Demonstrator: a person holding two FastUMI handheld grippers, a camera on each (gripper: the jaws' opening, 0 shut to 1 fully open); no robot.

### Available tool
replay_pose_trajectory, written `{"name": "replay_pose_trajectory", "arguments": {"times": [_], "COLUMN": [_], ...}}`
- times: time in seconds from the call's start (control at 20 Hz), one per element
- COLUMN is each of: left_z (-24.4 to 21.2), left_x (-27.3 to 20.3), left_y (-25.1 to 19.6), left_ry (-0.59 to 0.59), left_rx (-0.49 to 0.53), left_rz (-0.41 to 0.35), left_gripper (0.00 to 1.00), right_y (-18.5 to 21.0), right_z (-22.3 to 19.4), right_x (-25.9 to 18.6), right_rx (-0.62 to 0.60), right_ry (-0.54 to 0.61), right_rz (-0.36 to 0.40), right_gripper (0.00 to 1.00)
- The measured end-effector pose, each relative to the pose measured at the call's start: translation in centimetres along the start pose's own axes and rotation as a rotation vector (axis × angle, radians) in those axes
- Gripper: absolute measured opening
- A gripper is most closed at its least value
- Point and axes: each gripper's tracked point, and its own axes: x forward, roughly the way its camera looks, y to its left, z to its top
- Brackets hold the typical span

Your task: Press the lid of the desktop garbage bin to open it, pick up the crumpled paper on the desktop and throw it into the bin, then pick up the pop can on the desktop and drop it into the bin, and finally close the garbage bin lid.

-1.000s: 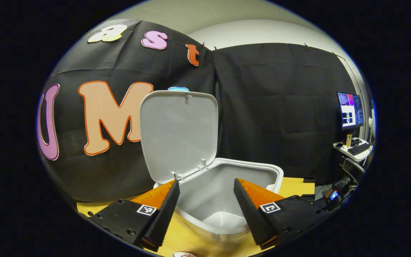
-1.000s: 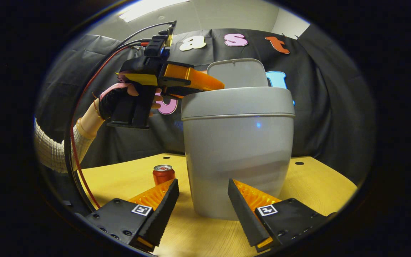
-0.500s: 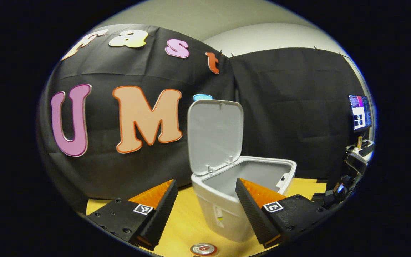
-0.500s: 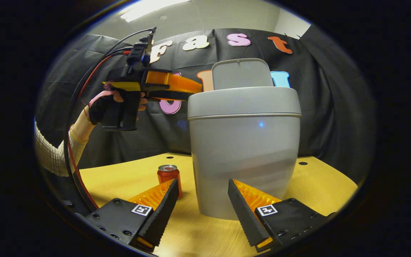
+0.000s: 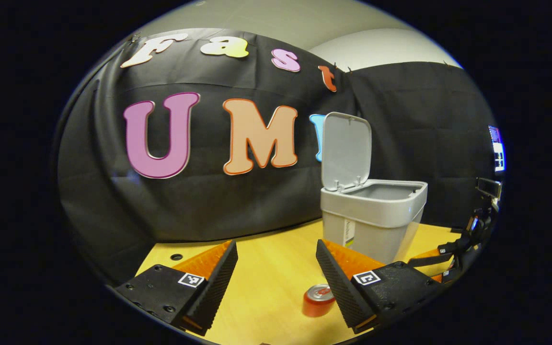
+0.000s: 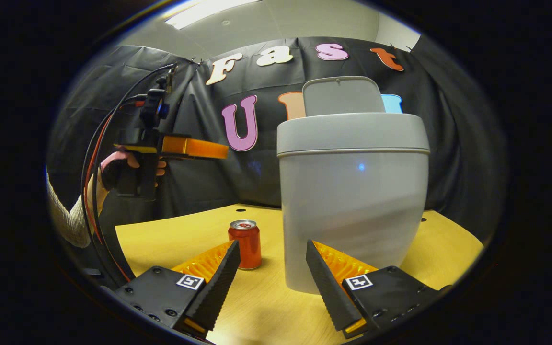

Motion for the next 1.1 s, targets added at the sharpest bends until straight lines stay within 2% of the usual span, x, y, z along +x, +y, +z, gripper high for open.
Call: {"name": "replay_pose_trajectory", "arguments": {"times": [0.05,0.1,0.15,0.35,0.4,0.5,0.65,0.7,0.75,0.8,0.9,1.05,1.1], "left_z": [-0.7,-1.3,-1.9,-4.0,-4.1,-5.0,-6.3,-6.7,-7.0,-7.2,-7.3,-7.3,-7.3], "left_x": [-0.7,-1.4,-2.0,-4.1,-4.5,-5.2,-5.7,-5.7,-5.7,-5.6,-5.7,-5.5,-5.6], "left_y": [0.5,0.9,1.1,2.0,2.3,3.3,4.0,4.3,4.6,4.8,5.2,5.1,5.1], "left_ry": [0.004,0.007,0.01,0.006,0.003,-0.003,0.003,0.005,0.008,0.011,0.009,0.002,0.0], "left_rx": [0.005,0.005,-0.002,-0.051,-0.062,-0.074,-0.091,-0.098,-0.101,-0.1,-0.093,-0.091,-0.089], "left_rz": [0.02,0.035,0.044,0.073,0.083,0.108,0.111,0.109,0.112,0.114,0.117,0.106,0.104], "left_gripper": [0.96,0.96,1.0,1.0,0.96,0.96,0.96,1.0,0.96,0.96,0.96,0.96,1.0], "right_y": [0.6,1.1,1.5,2.9,3.4,4.3,5.4,5.7,5.9,5.9,6.0,6.4,6.4], "right_z": [-0.1,-0.2,-0.2,-0.4,-0.5,-0.6,-1.2,-1.5,-1.8,-2.0,-2.5,-3.1,-3.3], "right_x": [0.1,0.3,0.4,1.3,1.6,2.3,4.0,4.6,5.2,5.9,7.0,8.9,9.5], "right_rx": [0.011,0.024,0.032,0.028,0.026,0.024,0.009,0.008,0.005,-0.004,-0.022,0.016,0.031], "right_ry": [0.002,0.003,0.004,0.011,0.015,0.018,0.038,0.048,0.058,0.065,0.07,0.091,0.098], "right_rz": [0.016,0.031,0.041,0.061,0.068,0.077,0.067,0.063,0.051,0.031,-0.009,-0.028,-0.037], "right_gripper": [0.94,0.92,0.92,0.94,0.92,0.94,0.92,0.94,0.92,0.94,0.92,0.93,0.93]}}
